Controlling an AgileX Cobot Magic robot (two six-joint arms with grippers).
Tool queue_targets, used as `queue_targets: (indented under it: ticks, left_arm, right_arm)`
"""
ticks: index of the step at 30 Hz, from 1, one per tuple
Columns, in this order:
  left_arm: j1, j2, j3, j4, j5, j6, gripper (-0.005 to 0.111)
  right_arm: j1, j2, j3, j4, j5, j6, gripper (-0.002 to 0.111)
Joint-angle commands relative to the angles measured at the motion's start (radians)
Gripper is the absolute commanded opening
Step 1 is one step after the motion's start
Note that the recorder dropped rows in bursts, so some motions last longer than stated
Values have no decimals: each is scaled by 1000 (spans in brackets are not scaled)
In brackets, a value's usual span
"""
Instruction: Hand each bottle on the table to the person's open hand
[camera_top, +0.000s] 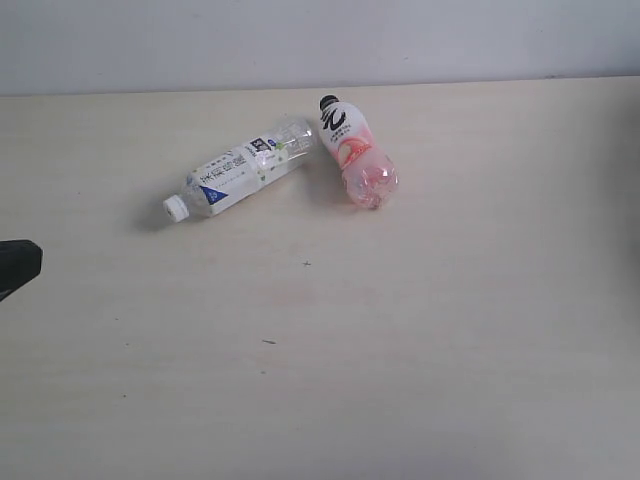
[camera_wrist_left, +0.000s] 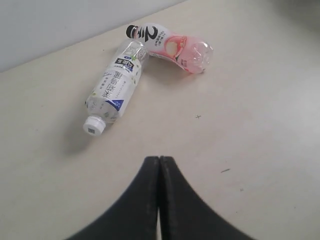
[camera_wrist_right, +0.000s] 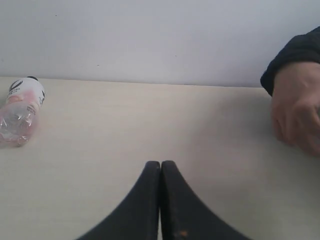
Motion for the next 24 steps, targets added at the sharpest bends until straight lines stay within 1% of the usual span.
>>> queue_targets:
  ticks: [1, 8, 14, 16, 18, 21, 23, 24]
  left_arm:
    - [3, -6, 1, 7, -82, 10, 0]
    - [3, -6, 1, 7, -279, 8, 0]
    - [3, -6, 1, 7, -293, 8, 0]
    - [3, -6, 1, 7, -326, 8, 0]
    - [3, -6, 1, 7, -437, 16, 0]
    - [3, 9, -1, 7, -678, 61, 0]
    - [3, 23, -23, 4, -762, 91, 0]
    - [3, 36, -44, 2, -780, 91, 0]
  right_arm:
    - [3, -4, 5, -2, -9, 2, 0]
    - [3, -4, 5, -2, -9, 2, 0]
    - [3, -4, 5, -2, -9, 2, 0]
    - [3, -4, 5, -2, -9, 2, 0]
    - [3, -4, 5, -2, -9, 2, 0]
    - [3, -4, 5, -2, -9, 2, 0]
    - [3, -4, 5, -2, -9, 2, 0]
    - [3, -4, 5, -2, -9, 2, 0]
